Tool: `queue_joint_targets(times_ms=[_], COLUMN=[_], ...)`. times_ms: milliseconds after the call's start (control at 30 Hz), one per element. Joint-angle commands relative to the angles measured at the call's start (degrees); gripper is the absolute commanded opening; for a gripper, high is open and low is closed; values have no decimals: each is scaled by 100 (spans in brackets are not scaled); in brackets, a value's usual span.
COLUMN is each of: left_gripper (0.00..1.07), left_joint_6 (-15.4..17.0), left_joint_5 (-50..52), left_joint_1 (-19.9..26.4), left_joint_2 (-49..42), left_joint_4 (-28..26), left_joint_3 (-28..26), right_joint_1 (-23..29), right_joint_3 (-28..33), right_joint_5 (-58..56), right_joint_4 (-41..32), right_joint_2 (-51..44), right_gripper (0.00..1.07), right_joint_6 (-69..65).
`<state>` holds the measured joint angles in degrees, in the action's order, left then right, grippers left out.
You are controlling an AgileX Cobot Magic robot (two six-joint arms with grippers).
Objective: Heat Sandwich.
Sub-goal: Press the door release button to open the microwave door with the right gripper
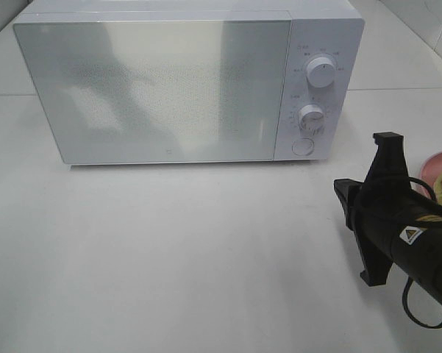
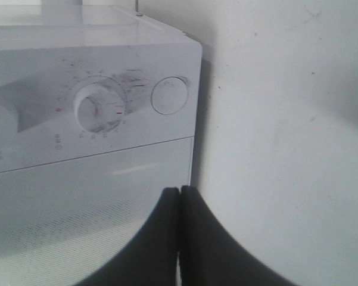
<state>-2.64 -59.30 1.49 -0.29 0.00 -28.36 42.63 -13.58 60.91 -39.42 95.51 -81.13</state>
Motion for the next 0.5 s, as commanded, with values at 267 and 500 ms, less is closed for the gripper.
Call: queue_joint_targets(times_ms=[267, 500], left_gripper=[103, 103], left_joint_6=[34, 34], left_joint_5=[40, 40], left_joint_1=[6, 6], left_joint_2=[-149, -149], left_joint_4=[-46, -46], left_joint_3=[17, 17], right_joint_1=[-498, -934], right_joint_3=[-561, -1003], right_joint_5=[-487, -653], right_joint_4=[796, 1209], right_joint_2=[458, 791], right_gripper=[0, 0], right_joint_6=[-120, -183])
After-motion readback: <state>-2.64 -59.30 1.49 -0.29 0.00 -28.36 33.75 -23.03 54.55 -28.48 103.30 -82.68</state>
